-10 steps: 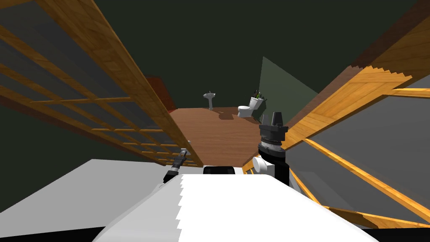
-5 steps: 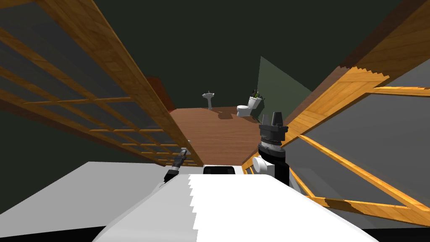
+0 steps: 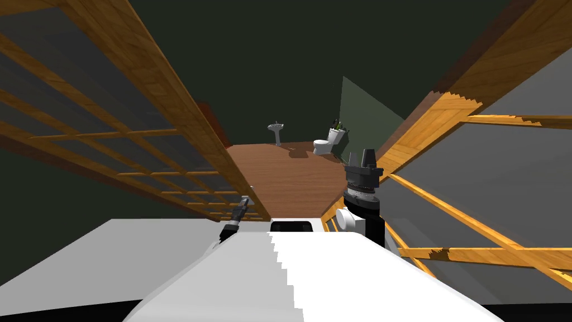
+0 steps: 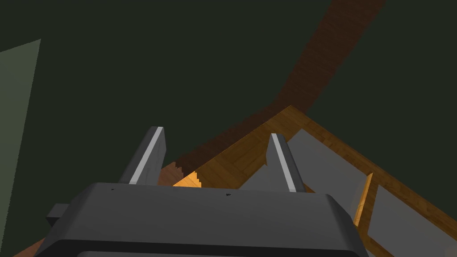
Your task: Pull the door open
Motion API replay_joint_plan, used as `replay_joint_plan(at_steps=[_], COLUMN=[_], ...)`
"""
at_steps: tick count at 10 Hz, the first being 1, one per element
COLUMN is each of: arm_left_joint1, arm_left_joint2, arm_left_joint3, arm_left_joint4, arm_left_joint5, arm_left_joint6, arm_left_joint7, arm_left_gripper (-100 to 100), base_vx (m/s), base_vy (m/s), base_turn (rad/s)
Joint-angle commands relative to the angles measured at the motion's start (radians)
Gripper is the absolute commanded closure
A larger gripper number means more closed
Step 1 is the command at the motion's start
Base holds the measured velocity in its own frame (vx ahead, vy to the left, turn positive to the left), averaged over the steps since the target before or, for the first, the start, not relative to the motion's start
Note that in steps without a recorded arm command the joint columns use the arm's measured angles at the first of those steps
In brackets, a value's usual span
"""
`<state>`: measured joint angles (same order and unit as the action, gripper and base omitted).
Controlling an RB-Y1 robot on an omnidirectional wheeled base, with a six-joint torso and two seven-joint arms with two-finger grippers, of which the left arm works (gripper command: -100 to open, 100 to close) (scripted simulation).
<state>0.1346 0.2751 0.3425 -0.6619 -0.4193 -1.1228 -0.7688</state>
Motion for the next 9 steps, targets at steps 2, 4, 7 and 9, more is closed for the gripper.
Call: replay_joint_plan(at_steps=[2,4,7,9], arm_left_joint1=[-0.006,-0.009,-0.017,-0.024], arm_left_joint2=[-0.001,-0.001,-0.001,-0.001], arm_left_joint3=[-0.014,-0.021,-0.037,-0.053], arm_left_joint4=[0.005,0.007,0.009,0.012], arm_left_joint5=[0.025,0.038,0.067,0.096], arm_left_joint6=[0.004,0.007,0.014,0.021], arm_left_joint7=[0.072,0.111,0.187,0.248], arm_left_gripper=[100,100,100,100], base_vx=[-0.040,-0.049,-0.049,-0.046], base_vy=[0.017,0.023,0.021,0.021], base_turn=[-0.039,-0.049,-0.046,-0.053])
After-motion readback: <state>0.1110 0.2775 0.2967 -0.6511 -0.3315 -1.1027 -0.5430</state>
